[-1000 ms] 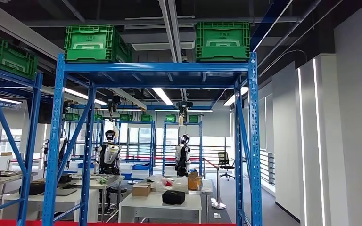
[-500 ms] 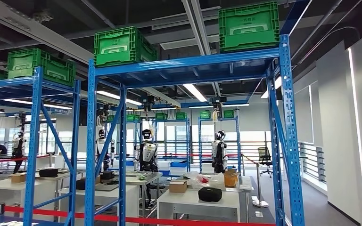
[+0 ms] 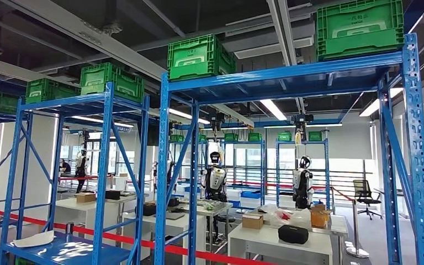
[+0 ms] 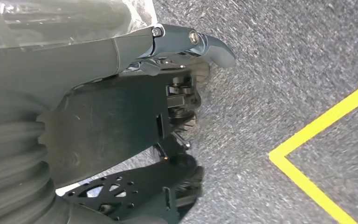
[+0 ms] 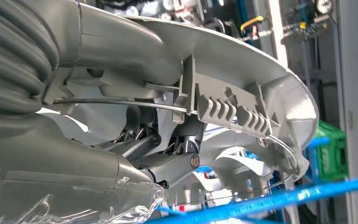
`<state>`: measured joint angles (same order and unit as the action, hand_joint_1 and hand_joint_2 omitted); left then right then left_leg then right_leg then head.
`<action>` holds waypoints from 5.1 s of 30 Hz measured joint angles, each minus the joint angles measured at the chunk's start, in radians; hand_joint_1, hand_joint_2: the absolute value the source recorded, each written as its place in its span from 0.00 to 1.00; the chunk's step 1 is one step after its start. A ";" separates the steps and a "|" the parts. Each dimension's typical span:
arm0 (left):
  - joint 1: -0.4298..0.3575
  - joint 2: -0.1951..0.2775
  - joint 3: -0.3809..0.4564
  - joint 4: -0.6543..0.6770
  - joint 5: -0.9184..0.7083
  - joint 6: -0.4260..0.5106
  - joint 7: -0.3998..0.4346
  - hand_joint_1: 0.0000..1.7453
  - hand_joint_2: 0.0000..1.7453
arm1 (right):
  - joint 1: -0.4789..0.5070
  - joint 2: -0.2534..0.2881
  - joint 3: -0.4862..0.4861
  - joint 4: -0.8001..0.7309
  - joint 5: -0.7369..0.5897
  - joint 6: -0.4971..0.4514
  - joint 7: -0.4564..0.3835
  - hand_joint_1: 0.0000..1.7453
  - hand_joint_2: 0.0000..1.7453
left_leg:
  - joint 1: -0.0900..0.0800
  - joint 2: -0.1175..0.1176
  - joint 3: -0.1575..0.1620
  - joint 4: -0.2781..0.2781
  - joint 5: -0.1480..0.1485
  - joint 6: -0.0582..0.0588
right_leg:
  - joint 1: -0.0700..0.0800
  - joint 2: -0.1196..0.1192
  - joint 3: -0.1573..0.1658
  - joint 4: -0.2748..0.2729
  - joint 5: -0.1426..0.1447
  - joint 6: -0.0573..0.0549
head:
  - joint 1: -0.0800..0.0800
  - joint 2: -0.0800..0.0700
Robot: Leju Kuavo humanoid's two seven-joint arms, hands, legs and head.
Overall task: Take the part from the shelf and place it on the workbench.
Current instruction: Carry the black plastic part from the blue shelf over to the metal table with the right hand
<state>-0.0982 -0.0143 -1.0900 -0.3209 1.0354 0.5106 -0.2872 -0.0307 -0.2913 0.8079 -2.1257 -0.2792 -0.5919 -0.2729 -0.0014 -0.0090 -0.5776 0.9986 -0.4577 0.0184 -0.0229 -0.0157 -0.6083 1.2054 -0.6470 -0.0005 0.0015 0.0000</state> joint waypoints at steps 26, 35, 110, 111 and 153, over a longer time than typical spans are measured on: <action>-0.004 0.000 -0.009 0.001 0.027 0.008 0.013 0.00 1.00 | -0.003 0.001 0.000 0.002 0.011 -0.001 0.035 1.00 1.00 | -0.016 0.057 -0.015 0.020 -0.004 -0.011 | 0.010 -0.122 0.082 -0.178 0.100 -0.015 | 0.008 0.000; -0.004 -0.003 -0.009 0.000 0.038 -0.001 0.026 0.00 1.00 | -0.004 -0.001 0.000 0.006 0.009 0.000 0.039 1.00 1.00 | -0.003 -0.063 -0.003 0.009 0.001 0.002 | -0.001 0.020 -0.026 -0.008 0.076 0.007 | -0.003 0.000; -0.005 -0.002 -0.013 -0.001 0.095 0.002 0.026 0.00 1.00 | -0.024 0.006 0.009 0.016 0.003 0.015 0.071 1.00 1.00 | 0.009 -0.007 -0.147 0.287 -0.100 -0.042 | 0.006 -0.039 0.054 -0.176 0.126 -0.034 | 0.013 0.000; -0.005 -0.001 -0.013 -0.001 0.096 0.002 0.025 0.00 1.00 | -0.024 0.006 0.009 0.016 0.003 0.015 0.071 1.00 1.00 | 0.009 -0.001 -0.125 0.242 -0.069 -0.039 | 0.006 -0.051 0.058 -0.176 0.123 -0.033 | 0.015 0.000; -0.006 -0.001 -0.016 -0.002 0.123 0.003 0.024 0.00 1.00 | -0.029 0.010 0.018 0.020 0.000 0.028 0.074 1.00 1.00 | -0.006 0.005 -0.005 0.010 -0.006 0.021 | 0.002 0.006 -0.011 0.005 0.012 0.014 | 0.022 0.000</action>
<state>-0.1041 -0.0151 -1.1059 -0.3227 1.1585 0.5140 -0.2635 -0.0594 -0.2816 0.8259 -2.1054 -0.2792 -0.5640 -0.1991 -0.0079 -0.0044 -0.5828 1.0084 -0.4636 0.0399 -0.0209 -0.0095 -0.6189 1.2099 -0.6355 0.0132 0.0237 0.0000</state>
